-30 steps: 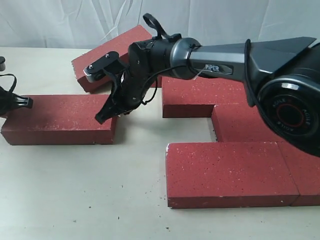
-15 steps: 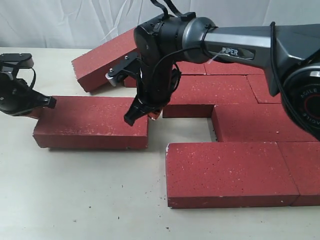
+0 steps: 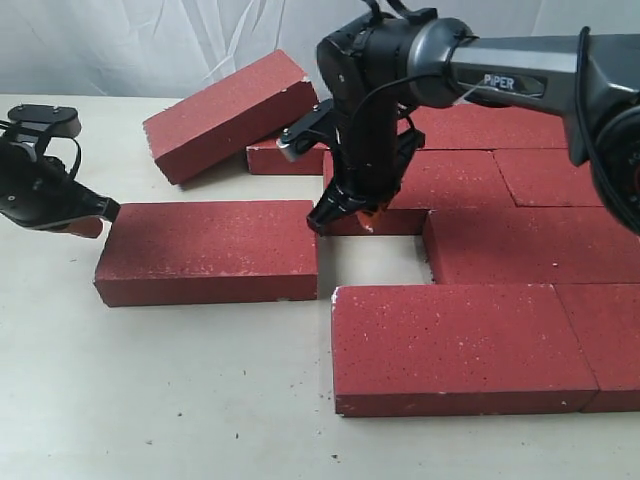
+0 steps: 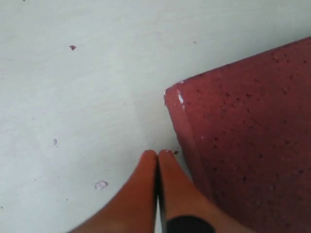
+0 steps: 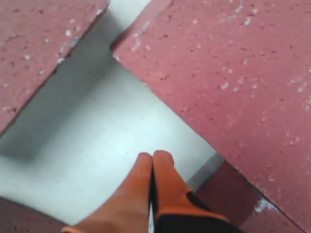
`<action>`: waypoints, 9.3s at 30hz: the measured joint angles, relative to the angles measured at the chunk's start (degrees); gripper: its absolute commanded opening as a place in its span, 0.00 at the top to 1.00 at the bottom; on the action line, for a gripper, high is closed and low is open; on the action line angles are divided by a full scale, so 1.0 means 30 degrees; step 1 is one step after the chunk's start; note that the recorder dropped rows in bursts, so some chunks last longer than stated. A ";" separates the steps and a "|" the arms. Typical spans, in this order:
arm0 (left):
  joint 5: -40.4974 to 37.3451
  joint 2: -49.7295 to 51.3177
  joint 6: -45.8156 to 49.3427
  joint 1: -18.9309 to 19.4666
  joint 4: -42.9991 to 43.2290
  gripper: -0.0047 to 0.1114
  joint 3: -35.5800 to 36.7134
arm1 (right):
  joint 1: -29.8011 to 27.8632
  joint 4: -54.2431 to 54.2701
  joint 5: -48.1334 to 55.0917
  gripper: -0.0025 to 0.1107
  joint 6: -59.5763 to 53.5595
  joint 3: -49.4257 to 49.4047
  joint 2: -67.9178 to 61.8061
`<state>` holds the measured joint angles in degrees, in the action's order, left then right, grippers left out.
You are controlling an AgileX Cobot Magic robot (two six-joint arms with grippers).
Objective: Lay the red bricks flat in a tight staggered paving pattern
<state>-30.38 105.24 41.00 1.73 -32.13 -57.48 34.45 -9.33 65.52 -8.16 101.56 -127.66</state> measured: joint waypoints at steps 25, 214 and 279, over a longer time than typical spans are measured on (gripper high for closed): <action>0.0287 0.1526 0.0452 -0.0461 -0.1577 0.96 -0.0009 | -0.0731 0.6044 -1.0019 0.98 -0.5216 -0.5845 0.1689; 0.0149 0.1888 0.3040 -0.4788 -0.1944 0.96 -0.2083 | -0.3795 0.4235 -1.1370 0.98 -0.4613 -1.0117 0.8769; 0.4102 0.5200 0.2185 -0.0423 -0.6989 0.96 -0.5399 | -0.7390 2.6980 -0.8619 0.98 -3.2862 1.4845 -1.1122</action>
<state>-18.07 120.84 47.56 0.46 -53.10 -73.68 12.28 71.61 39.67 -106.74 146.10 -161.03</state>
